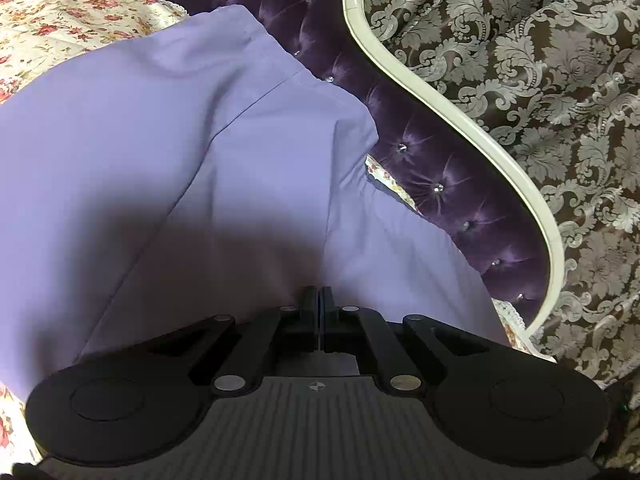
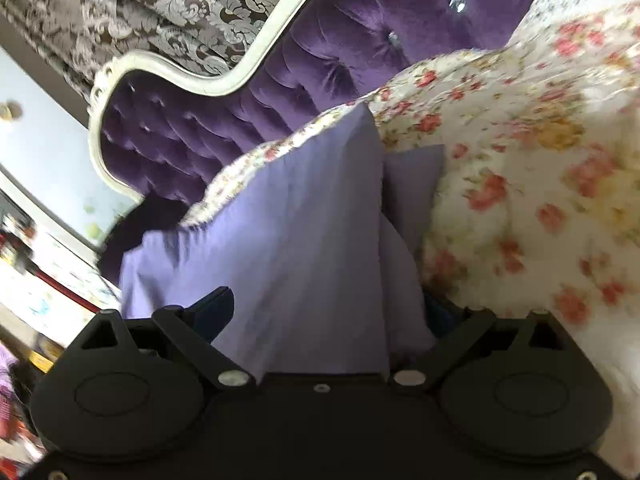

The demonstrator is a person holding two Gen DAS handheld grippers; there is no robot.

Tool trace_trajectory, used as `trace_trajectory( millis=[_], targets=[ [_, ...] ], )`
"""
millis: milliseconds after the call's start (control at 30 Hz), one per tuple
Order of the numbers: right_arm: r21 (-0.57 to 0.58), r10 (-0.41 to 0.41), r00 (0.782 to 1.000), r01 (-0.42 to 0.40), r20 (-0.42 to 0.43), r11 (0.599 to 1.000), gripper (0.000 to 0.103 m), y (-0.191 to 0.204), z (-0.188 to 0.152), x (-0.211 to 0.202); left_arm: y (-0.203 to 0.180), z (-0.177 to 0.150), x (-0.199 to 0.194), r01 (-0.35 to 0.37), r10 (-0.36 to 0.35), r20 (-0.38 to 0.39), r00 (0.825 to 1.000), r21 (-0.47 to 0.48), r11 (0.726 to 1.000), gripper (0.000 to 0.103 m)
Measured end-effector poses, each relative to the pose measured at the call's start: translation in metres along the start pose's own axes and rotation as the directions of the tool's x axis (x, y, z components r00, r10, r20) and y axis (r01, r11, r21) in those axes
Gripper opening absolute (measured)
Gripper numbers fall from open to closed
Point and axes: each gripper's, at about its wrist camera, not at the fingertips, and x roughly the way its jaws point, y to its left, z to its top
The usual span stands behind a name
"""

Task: Fold small clothes
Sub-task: 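Grasp the jacket edge with the right tool and lift it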

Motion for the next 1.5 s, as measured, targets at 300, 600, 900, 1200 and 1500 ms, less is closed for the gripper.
trace_trajectory(
  millis=[300,600,900,1200,1500],
  targets=[
    [0.075,0.031,0.999,-0.034,0.044,0.997,0.027,0.001,0.004,-0.009,0.000,0.001,0.001,0.004,-0.004,-0.007,1.000,-0.020,1.000,0.003],
    [-0.051,0.089,0.993,-0.085,0.083,0.995,0.025,0.090,0.024,-0.033,-0.009,-0.001,0.007,-0.044,0.045,-0.017,0.999,0.021,0.999,0.003],
    [-0.128,0.111,0.994,-0.109,0.004,0.986,0.025,0.192,0.027,-0.009,-0.033,-0.015,0.008,-0.139,0.130,0.051,0.990,0.249,0.959,0.003],
    [-0.131,0.036,0.999,-0.035,0.011,0.991,0.023,0.199,0.026,0.008,-0.050,-0.022,-0.016,-0.091,0.064,0.101,0.993,0.299,0.950,0.004],
    [0.169,0.003,0.997,-0.017,0.082,0.985,0.024,0.077,0.026,-0.025,-0.062,-0.042,0.000,-0.118,0.096,0.070,0.993,0.487,0.866,0.006]
  ],
)
